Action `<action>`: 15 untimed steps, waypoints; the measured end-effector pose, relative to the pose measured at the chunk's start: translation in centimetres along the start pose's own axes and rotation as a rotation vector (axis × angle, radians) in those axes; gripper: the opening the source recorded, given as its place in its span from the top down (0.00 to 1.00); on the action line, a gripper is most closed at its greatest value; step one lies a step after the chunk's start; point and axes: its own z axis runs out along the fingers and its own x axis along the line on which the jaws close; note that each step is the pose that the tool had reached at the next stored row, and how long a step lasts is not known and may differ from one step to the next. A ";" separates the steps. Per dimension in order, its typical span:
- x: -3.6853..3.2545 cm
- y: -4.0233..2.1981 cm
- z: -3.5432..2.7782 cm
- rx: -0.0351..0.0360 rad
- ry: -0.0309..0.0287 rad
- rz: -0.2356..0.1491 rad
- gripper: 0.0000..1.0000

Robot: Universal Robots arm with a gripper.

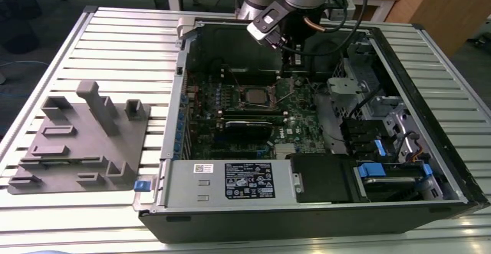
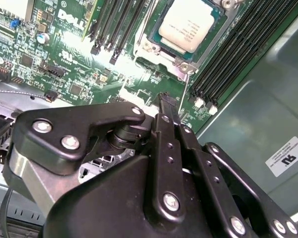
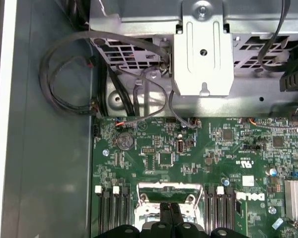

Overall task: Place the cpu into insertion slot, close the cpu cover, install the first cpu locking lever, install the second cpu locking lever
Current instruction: 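Close the cpu cover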

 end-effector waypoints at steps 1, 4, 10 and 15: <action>0.00 0.00 0.00 0.0000 0.0000 0.000 0.89; 0.00 0.00 0.00 0.0000 0.0000 0.000 0.89; 0.01 0.26 0.01 0.0000 0.0000 0.000 0.89; 0.02 0.64 0.04 0.0000 0.0000 0.000 0.89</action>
